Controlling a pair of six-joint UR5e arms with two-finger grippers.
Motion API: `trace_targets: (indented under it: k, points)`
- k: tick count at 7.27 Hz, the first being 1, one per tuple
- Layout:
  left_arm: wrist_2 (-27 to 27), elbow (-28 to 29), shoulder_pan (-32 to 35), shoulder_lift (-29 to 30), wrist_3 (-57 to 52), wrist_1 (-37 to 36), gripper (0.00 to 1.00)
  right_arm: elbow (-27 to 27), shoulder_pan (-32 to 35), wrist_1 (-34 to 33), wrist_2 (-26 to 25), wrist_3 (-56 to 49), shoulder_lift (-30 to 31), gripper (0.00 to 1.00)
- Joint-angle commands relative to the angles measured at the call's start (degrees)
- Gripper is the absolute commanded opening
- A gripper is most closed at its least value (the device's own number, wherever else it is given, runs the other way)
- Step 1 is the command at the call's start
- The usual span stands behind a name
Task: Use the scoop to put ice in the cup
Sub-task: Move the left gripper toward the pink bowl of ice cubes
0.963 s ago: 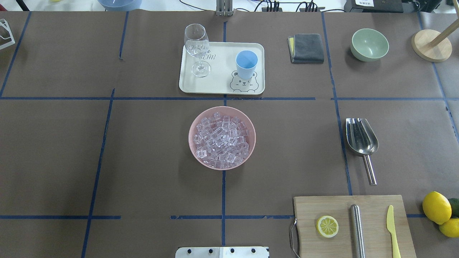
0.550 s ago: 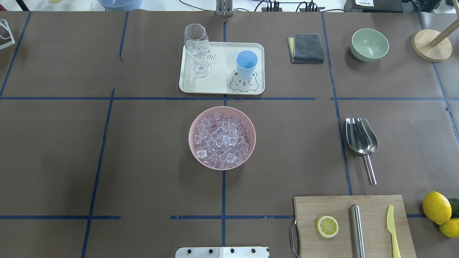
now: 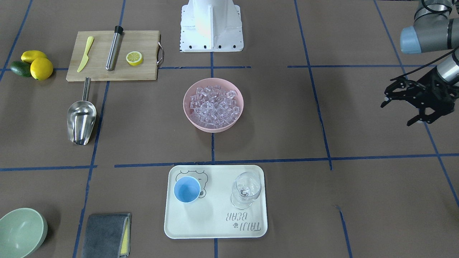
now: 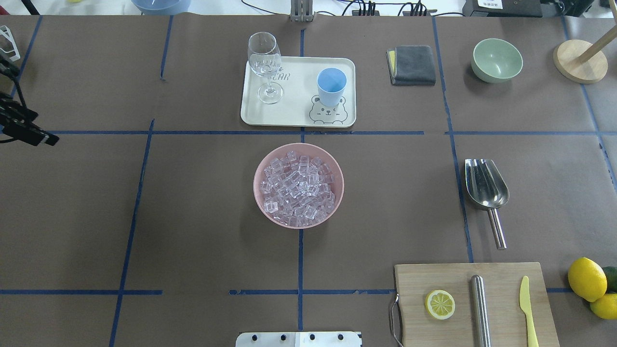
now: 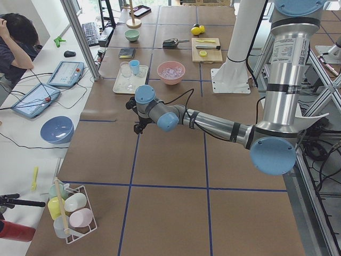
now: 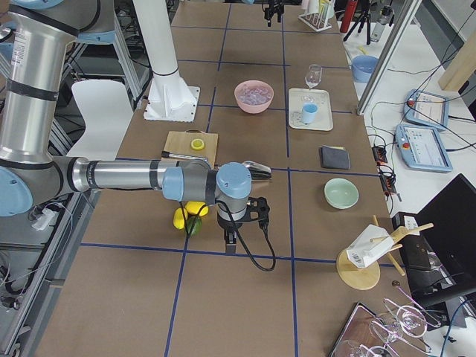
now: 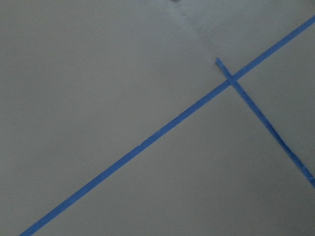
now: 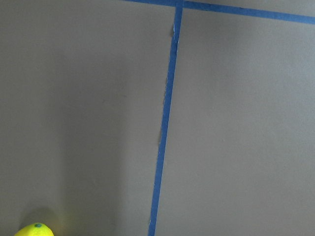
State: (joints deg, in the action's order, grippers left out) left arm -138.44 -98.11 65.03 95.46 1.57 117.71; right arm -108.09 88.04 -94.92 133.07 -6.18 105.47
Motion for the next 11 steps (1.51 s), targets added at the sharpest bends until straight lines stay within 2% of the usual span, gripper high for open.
trace_targets:
  k: [1,3,5,7,9,10,11]
  points:
    - [-3.1,0.9,-8.1,3.6,1.8,5.8,1.0,-0.2,-0.1,0.0,0.3,0.0,0.0,1.0]
    - [-2.9,1.9,-12.7,7.4,5.9,7.9,1.0,-0.2,-0.1,0.1,5.1,0.1,0.0,1.0]
    - [-2.3,3.5,-19.3,11.3,1.1,7.8,1.0,-0.1,-0.1,0.1,5.3,0.3,0.0,1.0]
    - [-2.3,4.3,-20.6,13.5,-8.3,7.8,1.0,-0.2,-0.1,0.1,4.8,0.1,0.0,1.0]
    - [-2.2,8.2,-20.6,18.2,-10.7,8.0,1.0,-0.3,-0.1,0.1,4.6,0.1,0.0,1.0]
    - [1.2,10.7,-20.8,21.1,-13.1,8.1,1.0,-0.5,0.0,0.1,4.6,0.1,0.0,1.0]
    - [2.1,11.4,-20.9,21.4,-13.9,8.7,1.0,-0.5,0.0,0.1,4.6,0.2,0.0,1.0]
